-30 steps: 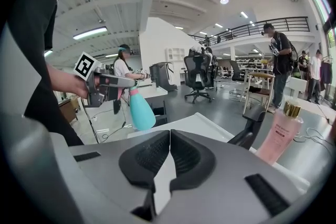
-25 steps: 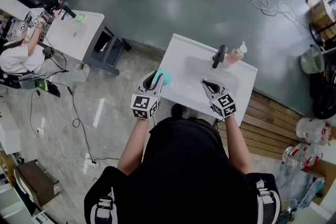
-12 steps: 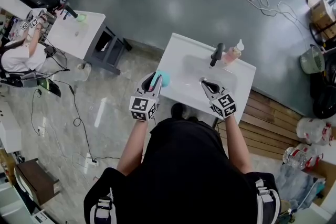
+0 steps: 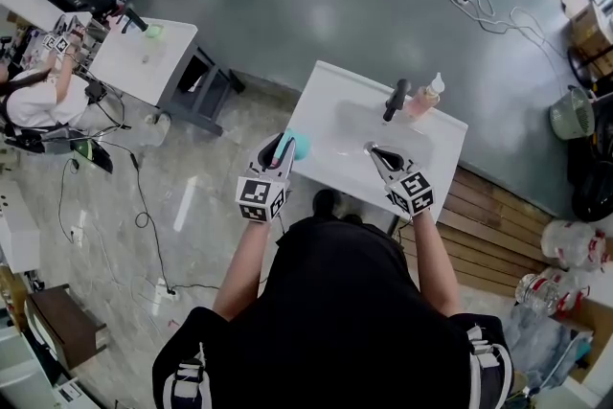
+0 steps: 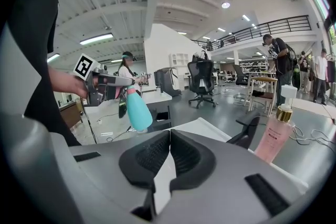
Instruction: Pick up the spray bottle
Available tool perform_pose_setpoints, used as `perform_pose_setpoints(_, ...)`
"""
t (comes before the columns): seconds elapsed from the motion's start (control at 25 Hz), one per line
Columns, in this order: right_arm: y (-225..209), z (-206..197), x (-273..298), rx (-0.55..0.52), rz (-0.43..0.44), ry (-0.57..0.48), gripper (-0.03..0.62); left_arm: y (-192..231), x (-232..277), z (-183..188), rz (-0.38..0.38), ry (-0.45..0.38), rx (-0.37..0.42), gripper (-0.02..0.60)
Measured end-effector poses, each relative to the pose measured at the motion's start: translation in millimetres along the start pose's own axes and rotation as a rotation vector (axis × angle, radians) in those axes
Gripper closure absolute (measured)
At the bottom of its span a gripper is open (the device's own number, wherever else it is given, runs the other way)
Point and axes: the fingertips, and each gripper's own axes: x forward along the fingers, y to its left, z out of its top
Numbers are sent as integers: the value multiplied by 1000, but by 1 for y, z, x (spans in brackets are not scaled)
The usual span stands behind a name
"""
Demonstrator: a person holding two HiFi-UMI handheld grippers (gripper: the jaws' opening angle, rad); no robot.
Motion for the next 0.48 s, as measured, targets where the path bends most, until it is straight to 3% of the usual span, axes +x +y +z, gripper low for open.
perform_pose_setpoints(0.48,-9,-7,-5,-11,-4,2,577,-6,-4,-2,31,14,19,482)
